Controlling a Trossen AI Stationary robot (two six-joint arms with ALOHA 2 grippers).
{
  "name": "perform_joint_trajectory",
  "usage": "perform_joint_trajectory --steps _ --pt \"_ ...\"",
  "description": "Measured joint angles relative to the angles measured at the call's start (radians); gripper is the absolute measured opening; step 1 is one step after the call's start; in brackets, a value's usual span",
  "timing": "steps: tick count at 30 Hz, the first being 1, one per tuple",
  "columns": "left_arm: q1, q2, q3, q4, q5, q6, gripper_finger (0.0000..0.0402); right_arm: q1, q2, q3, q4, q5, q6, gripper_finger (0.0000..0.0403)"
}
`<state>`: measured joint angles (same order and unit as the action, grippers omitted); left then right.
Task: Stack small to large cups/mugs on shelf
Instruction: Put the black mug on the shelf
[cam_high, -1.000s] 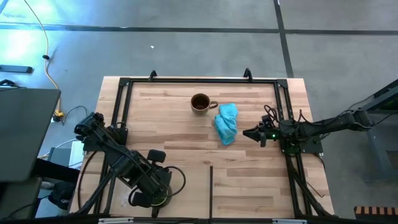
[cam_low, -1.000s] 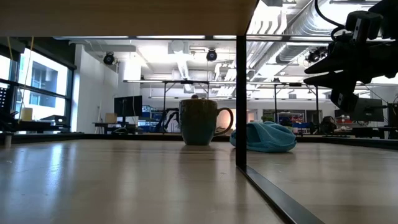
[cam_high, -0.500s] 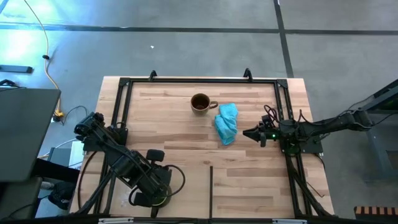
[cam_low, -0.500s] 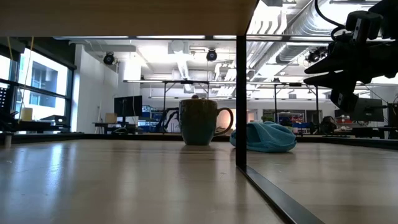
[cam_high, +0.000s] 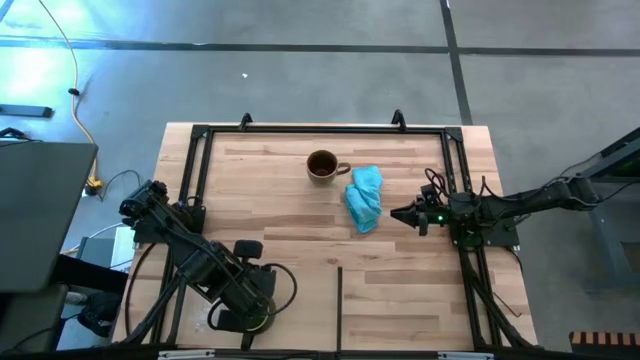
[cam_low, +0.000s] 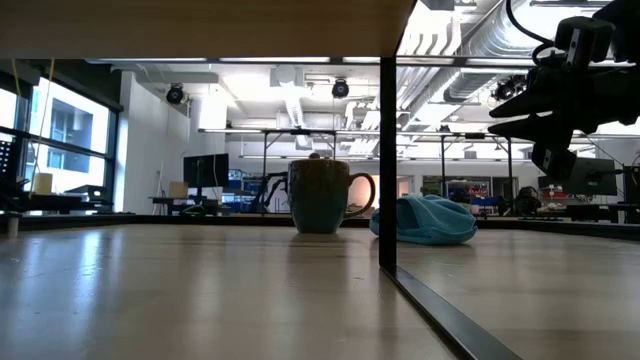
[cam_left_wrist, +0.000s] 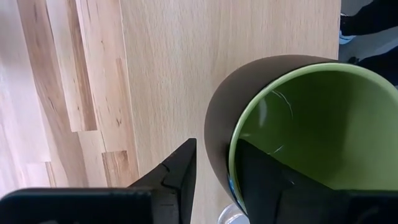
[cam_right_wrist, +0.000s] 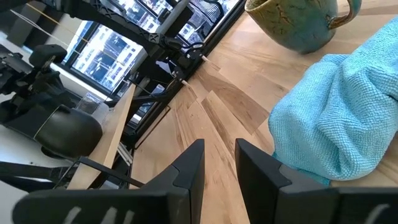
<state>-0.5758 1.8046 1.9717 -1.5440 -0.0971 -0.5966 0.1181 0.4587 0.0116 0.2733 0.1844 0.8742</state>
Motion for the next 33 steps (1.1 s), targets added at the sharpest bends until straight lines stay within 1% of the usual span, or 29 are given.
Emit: perform_joint_trajectory --steps 11,33 --pt "0.0 0.0 0.0 0.0 -0.002 -0.053 0.0097 0.0 0.0 0.0 0.0 0.0 0.0 0.0081" --pt "0.0 0.0 0.0 -0.027 -0.043 -0.147 0.0097 0.0 0.0 0.0 0.001 0.0 0.0 0.0081"
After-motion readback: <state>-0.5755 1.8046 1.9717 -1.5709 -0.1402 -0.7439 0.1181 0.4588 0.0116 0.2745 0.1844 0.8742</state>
